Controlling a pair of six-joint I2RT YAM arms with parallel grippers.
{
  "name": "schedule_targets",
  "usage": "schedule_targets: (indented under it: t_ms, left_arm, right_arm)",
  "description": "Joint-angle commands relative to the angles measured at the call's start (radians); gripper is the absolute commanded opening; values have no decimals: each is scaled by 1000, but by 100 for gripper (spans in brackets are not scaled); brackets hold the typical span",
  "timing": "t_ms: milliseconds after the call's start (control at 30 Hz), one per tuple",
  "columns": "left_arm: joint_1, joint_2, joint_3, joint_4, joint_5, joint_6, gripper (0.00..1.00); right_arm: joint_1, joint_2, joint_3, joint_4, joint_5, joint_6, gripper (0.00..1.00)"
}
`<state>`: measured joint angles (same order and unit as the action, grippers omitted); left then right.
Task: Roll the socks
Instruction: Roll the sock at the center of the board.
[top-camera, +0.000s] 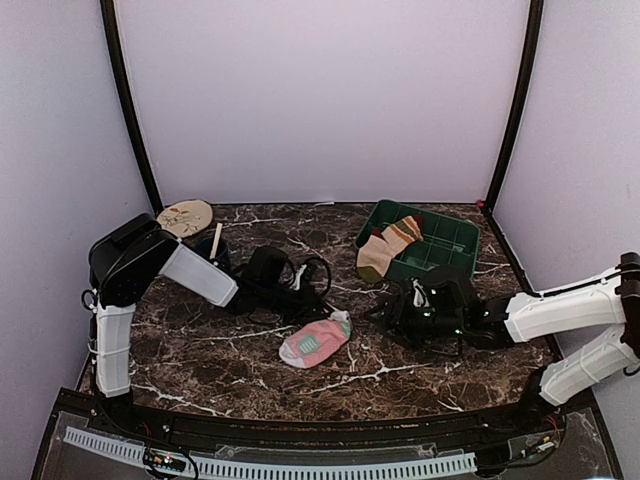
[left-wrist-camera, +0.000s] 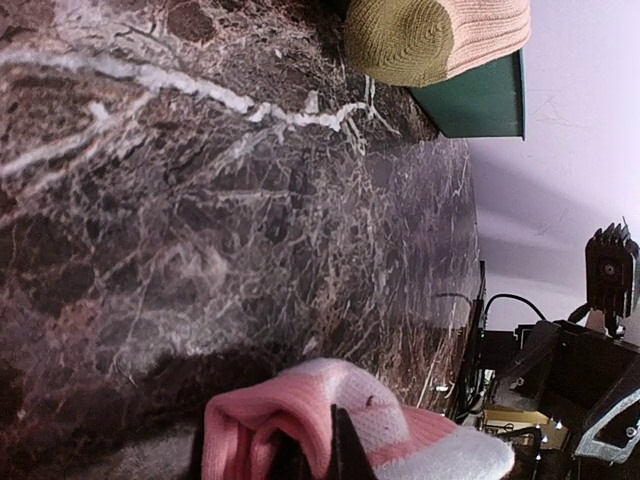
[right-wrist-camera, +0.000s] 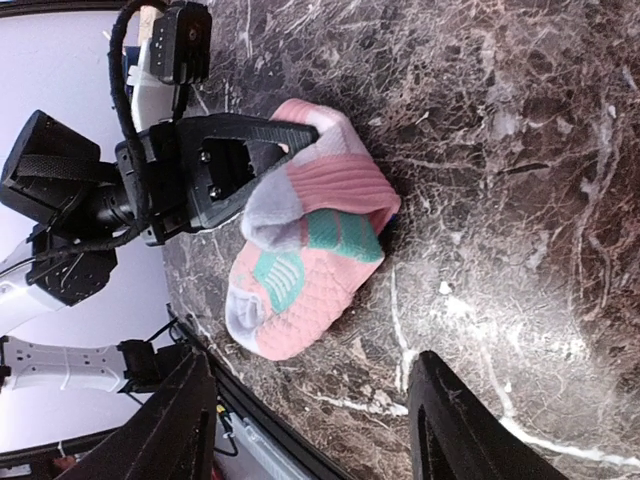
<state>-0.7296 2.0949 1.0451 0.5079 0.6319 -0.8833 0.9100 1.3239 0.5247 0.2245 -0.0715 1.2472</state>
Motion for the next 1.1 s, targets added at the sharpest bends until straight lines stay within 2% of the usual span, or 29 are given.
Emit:
schedule_targets:
  t_ms: [0,233,533,1067]
  left_arm:
    - [-6,-41,24,-84,-53,98,0]
    - [-24,-59,13,-112,-97,159,0]
    - [-40,-87,8,-126,-138,190,0]
    - [-54,-100,21,-129,-173,223,0]
  right_arm:
    - [-32,-8,-48,237,-157,225,63]
    - [-30,87,-80,453,-172,482,65]
    - [14,189,-92,565,-103,700,64]
    - [32,388,-67,758,-40,865,63]
